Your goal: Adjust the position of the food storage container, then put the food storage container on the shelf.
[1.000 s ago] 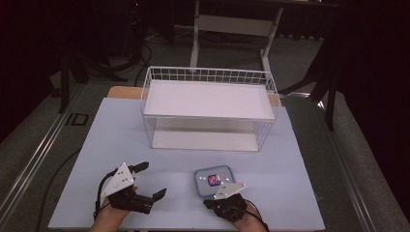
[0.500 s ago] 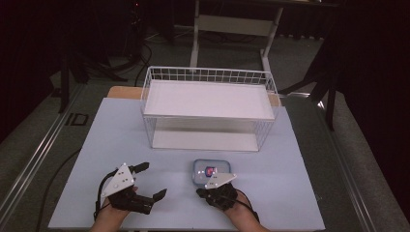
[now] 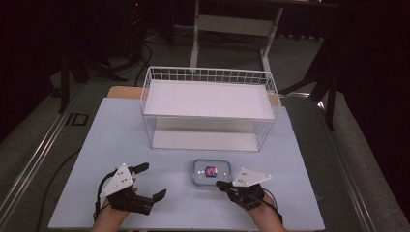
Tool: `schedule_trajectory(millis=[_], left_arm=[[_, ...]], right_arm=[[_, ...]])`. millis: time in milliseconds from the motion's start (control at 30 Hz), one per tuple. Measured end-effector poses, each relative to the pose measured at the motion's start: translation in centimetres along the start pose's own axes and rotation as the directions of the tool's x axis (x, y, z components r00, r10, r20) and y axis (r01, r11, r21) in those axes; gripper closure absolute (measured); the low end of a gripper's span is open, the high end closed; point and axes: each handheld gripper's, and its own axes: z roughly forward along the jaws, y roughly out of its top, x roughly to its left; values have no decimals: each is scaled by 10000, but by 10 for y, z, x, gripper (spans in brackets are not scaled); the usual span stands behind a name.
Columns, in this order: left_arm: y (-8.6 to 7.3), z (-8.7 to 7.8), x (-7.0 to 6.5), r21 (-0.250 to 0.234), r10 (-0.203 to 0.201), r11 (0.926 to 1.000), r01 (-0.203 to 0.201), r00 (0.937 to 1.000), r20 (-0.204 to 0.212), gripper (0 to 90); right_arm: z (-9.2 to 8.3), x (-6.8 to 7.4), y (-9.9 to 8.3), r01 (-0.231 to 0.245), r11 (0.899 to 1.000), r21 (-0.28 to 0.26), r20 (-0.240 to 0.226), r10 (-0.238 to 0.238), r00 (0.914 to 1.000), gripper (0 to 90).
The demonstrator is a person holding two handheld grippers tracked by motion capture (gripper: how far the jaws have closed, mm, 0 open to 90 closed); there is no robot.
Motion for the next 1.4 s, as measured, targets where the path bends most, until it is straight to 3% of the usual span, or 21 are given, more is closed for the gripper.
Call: schedule_trajectory(millis=[133,200,267,300,367,467,533,633,700,733,767,867,967,1033,1100,1233,1300,1333,1400], left_arm=[[2,2,2,7,-133,9999,133,9999,-93,5],[4,4,2,80,-268,9996,268,9996,93,4],[7,8,1,387,-150,9991,142,9996,222,5],[7,8,1,387,-150,9991,142,9996,222,5],[10,12,-3,602,9,9982,-31,9993,369,5],[13,18,-6,867,47,9962,-106,9977,675,5],[17,23,-7,1057,-16,9944,-67,9970,775,5],[25,28,-6,1183,-305,9928,187,9946,993,5],[31,33,-3,1135,-732,9918,591,9896,1239,5],[33,35,-2,1218,-883,9898,739,9892,1173,5],[35,37,0,1247,-923,9892,773,9886,1193,5],[41,46,2,1368,-685,9893,511,9897,1259,5],[46,52,4,1430,-695,9884,502,9887,1329,5],[49,58,5,1383,-694,9892,486,9863,1496,5],[51,64,3,1552,-415,9877,189,9888,1434,5],[53,73,3,1314,-643,9905,400,9805,1857,5],[54,77,0,1154,-628,9924,417,9805,1861,5],[55,80,-1,1208,-723,9914,501,9796,1876,5],[55,86,-1,1395,-959,9878,695,9766,1923,5]], right_arm=[[-13,-18,2,-413,9988,-269,348,422,9985,744],[-18,-24,3,-617,9971,-453,584,643,9962,596],[-21,-29,3,-831,9946,-629,721,876,9935,443],[-21,-29,3,-831,9946,-629,721,876,9935,443],[-26,-29,4,-902,9913,-954,1262,1019,9868,267],[-28,-25,4,-667,9923,-1039,1714,839,9816,117],[-29,-21,4,-630,9916,-1126,2144,861,9729,112],[-32,-20,3,-480,9859,-1601,1912,787,9784,142],[-32,-20,3,-347,9863,-1611,1973,666,9781,151],[-32,-20,2,-124,9860,-1661,2104,477,9764,161],[-31,-21,2,-32,9867,-1623,2090,375,9772,222],[-29,-24,1,-360,9840,-1743,1298,592,9898,208],[-30,-26,2,-221,9819,-1883,1436,498,9884,177],[-31,-29,3,-421,9826,-1811,1362,675,9884,171],[-34,-31,5,-420,9856,-1637,1741,707,9822,171],[-37,-39,7,-993,9842,-1468,1387,1198,9831,124],[-36,-42,7,-1136,9843,-1352,1368,1321,9818,124],[-36,-44,7,-1307,9832,-1274,1321,1474,9802,116],[-34,-48,7,-1616,9799,-1171,1666,1798,9695,109]])
